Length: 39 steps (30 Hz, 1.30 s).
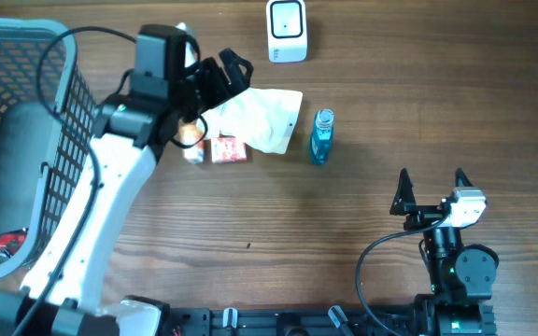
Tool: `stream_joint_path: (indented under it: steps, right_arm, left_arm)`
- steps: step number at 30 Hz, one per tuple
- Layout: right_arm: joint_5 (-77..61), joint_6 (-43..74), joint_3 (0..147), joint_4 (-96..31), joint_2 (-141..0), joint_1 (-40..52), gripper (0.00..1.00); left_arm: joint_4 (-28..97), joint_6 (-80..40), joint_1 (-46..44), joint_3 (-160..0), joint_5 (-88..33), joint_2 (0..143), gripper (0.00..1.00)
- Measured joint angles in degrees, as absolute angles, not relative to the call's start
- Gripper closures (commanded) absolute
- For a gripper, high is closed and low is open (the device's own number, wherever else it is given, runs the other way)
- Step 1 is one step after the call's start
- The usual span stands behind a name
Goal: Scan the item barcode
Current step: 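Carry the second Kleenex pack out and place it near the first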
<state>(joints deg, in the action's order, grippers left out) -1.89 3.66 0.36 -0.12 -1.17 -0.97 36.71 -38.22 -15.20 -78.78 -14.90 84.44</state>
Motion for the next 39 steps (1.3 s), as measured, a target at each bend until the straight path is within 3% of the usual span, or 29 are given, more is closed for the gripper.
stream_joint_path:
  steps: [1, 4, 7, 9, 11, 13, 14, 15, 23, 30, 39]
  right_arm:
    - [-1.89, 3.66, 0.36, -0.12, -1.17, -0.97, 0.0]
    - [-1.89, 3.66, 0.36, -0.14, -1.17, -0.97, 0.0]
    - [-1.89, 3.66, 0.36, -0.12, -1.17, -0.97, 0.0]
    - [-1.89, 3.68, 0.36, -0.08, -1.19, -0.97, 0.0]
    - [-1.89, 3.66, 0.36, -0.12, -1.17, -0.97, 0.0]
    - [-1.89, 3.66, 0.36, -0.12, -1.17, -0.97, 0.0]
    - [-1.89, 3.66, 0.36, -0.12, -1.17, -0.97, 0.0]
    - [-1.89, 3.66, 0.36, -0.12, -1.17, -0.97, 0.0]
    - [-1.89, 3.68, 0.36, -0.12, -1.17, -0.97, 0.0]
    - [-1.89, 3.66, 0.36, -0.12, -1.17, -0.97, 0.0]
    - [-1.89, 3.66, 0.36, -0.12, -1.17, -0.97, 0.0]
  left_arm:
    - [36.88, -38.13, -15.2, -78.83, -14.92, 83.92, 0.0]
    - [37.71, -34.72, -15.2, -78.85, -14.9, 83.81, 0.34]
    - [39.9, -32.05, -14.61, -78.94, -14.02, 83.74, 0.41]
    - [47.48, -31.38, -14.06, -79.24, -6.61, 83.7, 0.59]
    - [53.47, -30.83, -14.06, -79.24, 3.33, 83.83, 0.69]
    - [54.85, -30.74, -13.85, -79.18, 12.38, 84.97, 0.73]
    - [54.87, -30.68, -13.72, -78.98, 15.22, 86.08, 0.8]
    - [54.87, -30.68, -13.41, -78.48, 17.67, 88.12, 0.96]
    - [55.0, -30.55, -10.7, -77.34, 21.87, 104.09, 0.96]
    - [56.1, -30.68, -9.41, -76.82, 22.17, 107.79, 0.96]
    - [42.54, -31.09, -9.41, -67.11, 17.54, 107.79, 0.96]
